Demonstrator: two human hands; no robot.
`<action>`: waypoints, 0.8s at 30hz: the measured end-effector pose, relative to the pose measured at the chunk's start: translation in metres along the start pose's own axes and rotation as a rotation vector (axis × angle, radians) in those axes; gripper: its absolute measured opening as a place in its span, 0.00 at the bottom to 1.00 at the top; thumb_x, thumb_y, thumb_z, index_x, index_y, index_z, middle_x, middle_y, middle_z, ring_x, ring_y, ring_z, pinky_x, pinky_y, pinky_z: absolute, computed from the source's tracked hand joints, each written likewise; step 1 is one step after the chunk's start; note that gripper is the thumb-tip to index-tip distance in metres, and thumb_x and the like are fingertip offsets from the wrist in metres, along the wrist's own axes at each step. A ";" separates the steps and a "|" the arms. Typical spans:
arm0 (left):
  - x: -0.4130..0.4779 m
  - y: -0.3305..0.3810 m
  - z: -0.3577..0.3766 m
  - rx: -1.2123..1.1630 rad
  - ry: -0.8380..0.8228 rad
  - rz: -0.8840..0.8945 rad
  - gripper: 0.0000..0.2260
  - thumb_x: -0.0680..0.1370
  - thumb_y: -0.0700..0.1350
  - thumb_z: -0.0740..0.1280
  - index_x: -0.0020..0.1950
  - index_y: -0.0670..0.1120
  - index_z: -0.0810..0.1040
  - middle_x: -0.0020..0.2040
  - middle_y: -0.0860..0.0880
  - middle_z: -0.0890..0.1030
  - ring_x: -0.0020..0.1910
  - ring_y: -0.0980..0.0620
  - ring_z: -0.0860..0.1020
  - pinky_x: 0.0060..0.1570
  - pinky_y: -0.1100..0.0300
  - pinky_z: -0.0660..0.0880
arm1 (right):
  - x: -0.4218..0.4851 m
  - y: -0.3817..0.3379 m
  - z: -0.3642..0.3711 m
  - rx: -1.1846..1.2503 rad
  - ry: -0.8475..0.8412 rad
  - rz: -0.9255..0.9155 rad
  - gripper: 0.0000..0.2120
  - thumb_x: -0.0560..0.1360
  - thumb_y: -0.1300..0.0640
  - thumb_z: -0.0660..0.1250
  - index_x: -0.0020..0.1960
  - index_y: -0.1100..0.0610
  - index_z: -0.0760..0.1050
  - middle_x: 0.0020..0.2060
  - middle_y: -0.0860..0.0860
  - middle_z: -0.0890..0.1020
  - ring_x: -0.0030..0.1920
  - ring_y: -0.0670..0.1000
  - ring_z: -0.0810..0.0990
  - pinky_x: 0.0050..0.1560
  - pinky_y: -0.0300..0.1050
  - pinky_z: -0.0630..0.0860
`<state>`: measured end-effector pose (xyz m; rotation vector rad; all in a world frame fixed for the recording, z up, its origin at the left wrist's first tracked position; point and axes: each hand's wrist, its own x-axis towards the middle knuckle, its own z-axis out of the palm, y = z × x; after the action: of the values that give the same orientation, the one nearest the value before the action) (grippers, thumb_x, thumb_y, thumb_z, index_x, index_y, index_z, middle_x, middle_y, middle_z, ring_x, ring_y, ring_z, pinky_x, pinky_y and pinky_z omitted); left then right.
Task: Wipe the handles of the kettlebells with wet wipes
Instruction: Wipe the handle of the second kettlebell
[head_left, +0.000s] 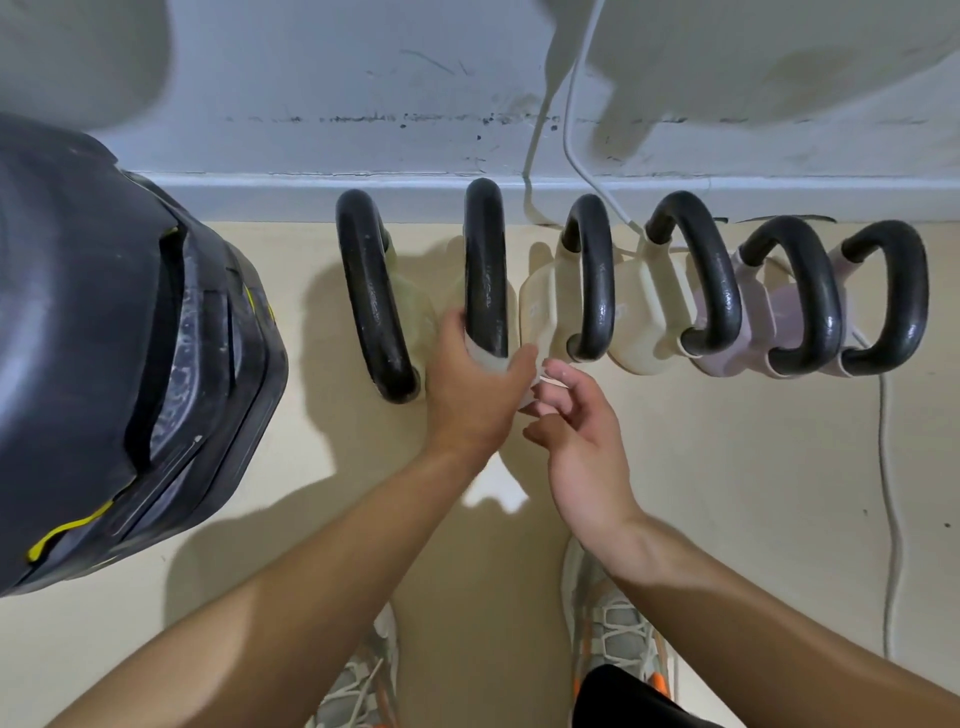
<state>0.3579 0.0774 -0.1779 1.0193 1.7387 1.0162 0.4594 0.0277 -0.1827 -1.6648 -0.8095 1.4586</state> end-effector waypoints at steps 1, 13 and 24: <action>-0.003 -0.006 0.002 0.029 0.019 0.038 0.16 0.71 0.44 0.76 0.54 0.48 0.73 0.41 0.53 0.80 0.40 0.57 0.79 0.42 0.64 0.76 | 0.001 0.002 -0.001 -0.006 0.008 0.005 0.21 0.77 0.67 0.62 0.67 0.52 0.72 0.44 0.47 0.79 0.50 0.42 0.80 0.69 0.61 0.73; 0.016 0.029 0.006 -0.082 0.046 -0.324 0.23 0.72 0.44 0.73 0.66 0.49 0.73 0.53 0.48 0.81 0.50 0.48 0.81 0.53 0.50 0.80 | 0.005 0.001 0.002 -0.083 -0.071 -0.041 0.29 0.71 0.62 0.60 0.72 0.50 0.70 0.49 0.44 0.82 0.47 0.39 0.80 0.55 0.44 0.75; 0.091 0.092 0.005 0.057 -0.197 -0.453 0.09 0.79 0.45 0.67 0.53 0.42 0.72 0.42 0.48 0.74 0.40 0.50 0.74 0.40 0.60 0.73 | 0.023 -0.020 0.024 -0.184 -0.126 -0.148 0.33 0.72 0.57 0.75 0.72 0.42 0.65 0.53 0.42 0.83 0.52 0.39 0.82 0.59 0.45 0.78</action>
<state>0.3553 0.1925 -0.1185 0.6858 1.7329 0.5623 0.4399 0.0606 -0.1784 -1.6196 -1.1428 1.4314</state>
